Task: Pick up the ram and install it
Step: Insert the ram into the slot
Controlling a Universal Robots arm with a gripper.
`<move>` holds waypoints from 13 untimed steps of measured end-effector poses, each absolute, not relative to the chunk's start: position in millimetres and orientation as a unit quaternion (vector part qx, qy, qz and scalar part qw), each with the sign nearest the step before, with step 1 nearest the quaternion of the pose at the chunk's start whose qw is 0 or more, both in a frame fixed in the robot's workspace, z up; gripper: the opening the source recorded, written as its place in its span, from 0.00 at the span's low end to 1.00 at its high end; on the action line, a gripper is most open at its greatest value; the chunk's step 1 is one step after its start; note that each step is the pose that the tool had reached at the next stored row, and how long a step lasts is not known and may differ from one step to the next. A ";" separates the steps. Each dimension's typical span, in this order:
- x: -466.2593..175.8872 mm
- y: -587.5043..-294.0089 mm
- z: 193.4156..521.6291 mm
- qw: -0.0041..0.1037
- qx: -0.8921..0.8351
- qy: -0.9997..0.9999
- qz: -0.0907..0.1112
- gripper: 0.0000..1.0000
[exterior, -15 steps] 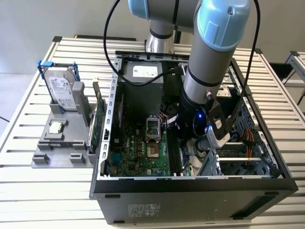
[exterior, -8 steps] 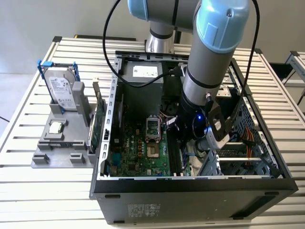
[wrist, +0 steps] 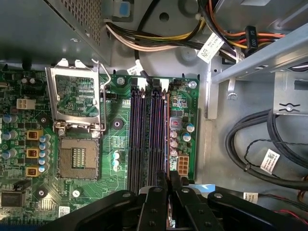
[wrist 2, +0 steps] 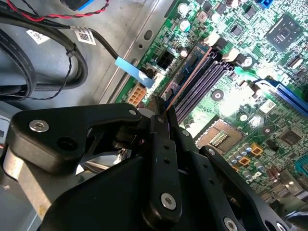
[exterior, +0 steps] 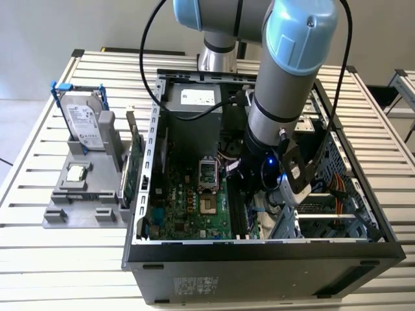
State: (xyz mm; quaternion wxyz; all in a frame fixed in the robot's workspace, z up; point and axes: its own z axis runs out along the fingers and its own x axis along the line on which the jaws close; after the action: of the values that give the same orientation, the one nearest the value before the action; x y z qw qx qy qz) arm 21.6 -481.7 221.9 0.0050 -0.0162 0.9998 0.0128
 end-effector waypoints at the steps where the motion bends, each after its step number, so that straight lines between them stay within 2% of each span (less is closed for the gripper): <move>1: 21.6 -481.7 221.3 0.005 -0.016 1.000 0.013 0.00; 13: 21.6 -480.2 217.7 0.005 -0.016 1.000 0.013 0.00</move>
State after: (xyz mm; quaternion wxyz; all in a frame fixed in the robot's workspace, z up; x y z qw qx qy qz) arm 21.6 -480.2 217.7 0.0049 -0.0162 0.9998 0.0127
